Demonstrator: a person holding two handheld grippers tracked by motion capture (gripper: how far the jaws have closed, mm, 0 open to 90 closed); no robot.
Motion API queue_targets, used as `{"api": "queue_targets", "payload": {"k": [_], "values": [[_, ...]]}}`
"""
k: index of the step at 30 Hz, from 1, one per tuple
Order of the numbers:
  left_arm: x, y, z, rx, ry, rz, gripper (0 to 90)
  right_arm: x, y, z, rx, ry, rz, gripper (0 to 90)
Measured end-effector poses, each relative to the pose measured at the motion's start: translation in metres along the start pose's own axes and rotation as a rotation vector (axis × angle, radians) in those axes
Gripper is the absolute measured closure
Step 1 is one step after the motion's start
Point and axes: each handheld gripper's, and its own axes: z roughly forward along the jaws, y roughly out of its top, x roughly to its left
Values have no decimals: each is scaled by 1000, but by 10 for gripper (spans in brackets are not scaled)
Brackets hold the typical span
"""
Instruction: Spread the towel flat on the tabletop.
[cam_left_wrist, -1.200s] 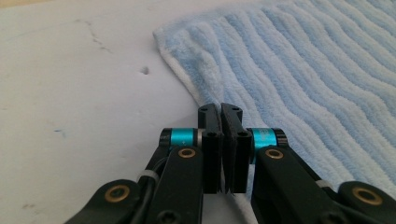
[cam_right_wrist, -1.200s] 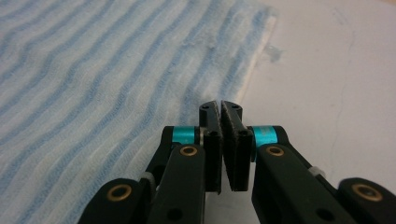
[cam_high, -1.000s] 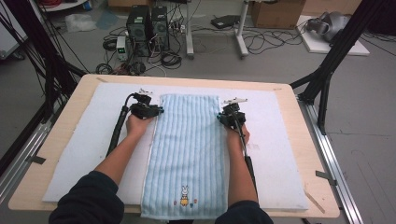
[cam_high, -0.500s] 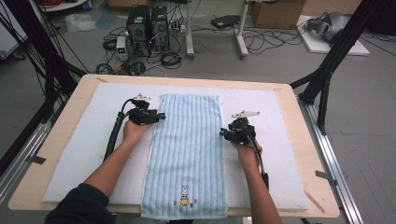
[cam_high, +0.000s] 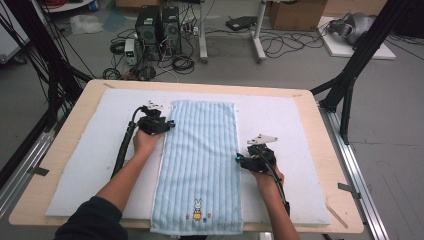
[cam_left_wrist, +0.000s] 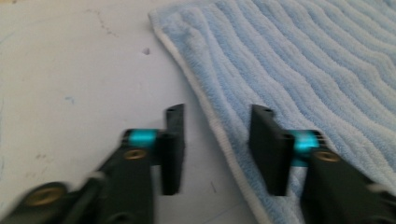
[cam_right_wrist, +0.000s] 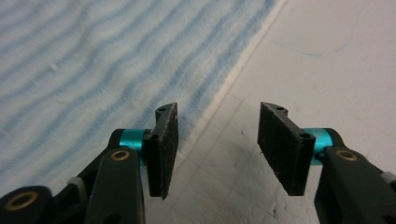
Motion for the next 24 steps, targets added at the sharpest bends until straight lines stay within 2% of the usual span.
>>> {"api": "queue_targets", "payload": {"k": [2,3,5,9,13,14,17,21,24], "values": [[3,-1,-6,4,-34,-1,444,-2,0,-4,-33,4,3,429],[4,-2,-11,-16,-58,-17,400,-4,0,-7,-48,11,10,410],[5,-5,-22,-74,-85,-21,399,-7,1,-13,-86,22,27,367],[5,-11,-44,-142,-157,-10,356,-11,1,-27,-166,16,0,269],[4,-22,-69,-211,-228,-10,263,-16,-2,-37,-204,16,6,148],[3,-25,-75,-218,-231,-2,256,-17,-3,-38,-218,11,-1,126],[1,-35,-90,-247,-268,17,191,-20,-3,-44,-253,25,0,117],[-2,-47,-107,-292,-329,34,192,-21,-4,-52,-281,35,-17,112],[-6,-54,-117,-323,-349,54,192,-20,-5,-57,-294,24,-39,112]]}}
